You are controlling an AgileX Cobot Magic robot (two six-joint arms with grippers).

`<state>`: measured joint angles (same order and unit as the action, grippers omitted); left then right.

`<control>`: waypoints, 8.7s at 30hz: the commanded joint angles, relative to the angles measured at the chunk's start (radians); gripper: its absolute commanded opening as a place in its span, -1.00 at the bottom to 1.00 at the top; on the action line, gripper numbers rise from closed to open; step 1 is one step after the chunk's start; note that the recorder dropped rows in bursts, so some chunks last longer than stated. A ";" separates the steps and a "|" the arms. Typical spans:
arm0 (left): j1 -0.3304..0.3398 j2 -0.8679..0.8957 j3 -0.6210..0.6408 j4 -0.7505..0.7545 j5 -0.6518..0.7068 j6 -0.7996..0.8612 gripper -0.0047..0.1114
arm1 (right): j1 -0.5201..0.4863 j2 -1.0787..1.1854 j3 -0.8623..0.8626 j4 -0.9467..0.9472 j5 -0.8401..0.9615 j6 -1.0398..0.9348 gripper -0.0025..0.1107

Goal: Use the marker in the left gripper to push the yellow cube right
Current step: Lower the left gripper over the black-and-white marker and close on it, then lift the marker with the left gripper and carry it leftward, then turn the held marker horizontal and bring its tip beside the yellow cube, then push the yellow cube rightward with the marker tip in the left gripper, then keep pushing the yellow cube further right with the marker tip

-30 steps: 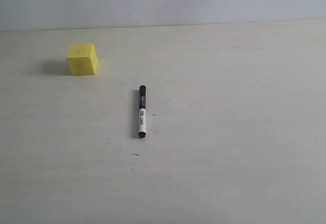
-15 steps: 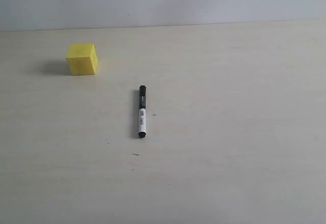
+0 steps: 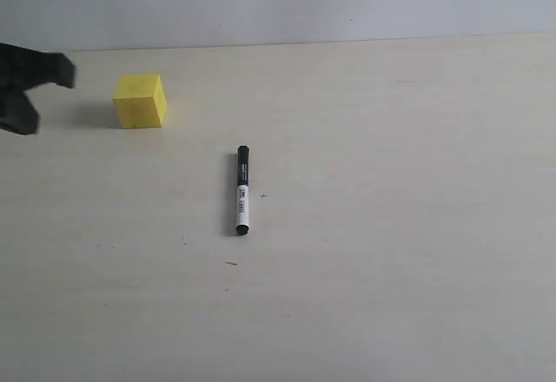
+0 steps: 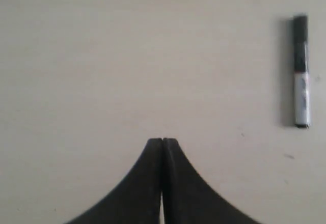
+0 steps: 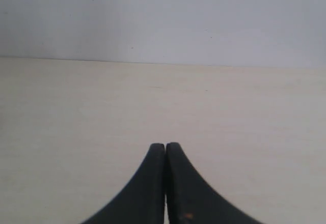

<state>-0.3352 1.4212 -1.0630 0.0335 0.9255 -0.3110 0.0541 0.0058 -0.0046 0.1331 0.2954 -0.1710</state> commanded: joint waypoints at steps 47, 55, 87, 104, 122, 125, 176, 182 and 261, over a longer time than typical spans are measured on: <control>-0.364 0.763 -0.451 -0.067 -0.057 -0.255 -0.13 | 0.004 -0.006 0.005 -0.001 -0.006 -0.002 -0.96; -0.364 0.779 -0.451 -0.067 -0.060 -0.255 -0.25 | 0.004 -0.006 0.005 -0.001 -0.006 -0.002 -0.96; -0.182 0.063 -0.268 -0.093 0.141 0.311 -0.92 | 0.004 -0.006 0.005 -0.001 -0.006 -0.002 -0.96; 0.302 0.080 -0.059 0.075 -0.162 0.552 -0.92 | 0.004 -0.006 0.005 -0.001 -0.006 -0.002 -0.96; 0.362 0.696 -0.388 0.233 -0.440 1.437 -0.92 | 0.004 -0.006 0.005 -0.001 -0.006 -0.002 -0.96; 0.392 0.747 -0.390 0.233 -0.507 1.564 -0.92 | 0.004 -0.006 0.005 -0.001 -0.006 -0.002 -0.96; 0.088 0.757 -0.390 0.215 -0.529 1.519 -0.92 | 0.004 -0.006 0.005 -0.001 -0.006 -0.002 -0.96; 0.060 0.757 -0.390 0.215 -0.571 1.447 -0.92 | 0.004 -0.006 0.005 -0.001 -0.006 -0.002 -0.96; -0.055 0.817 -0.394 0.271 -0.730 1.194 -0.92 | 0.004 -0.006 0.005 -0.001 -0.006 -0.002 -0.96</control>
<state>-0.3784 2.2283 -1.4528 0.3008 0.2420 0.8810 0.0541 0.0058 -0.0046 0.1331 0.2954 -0.1710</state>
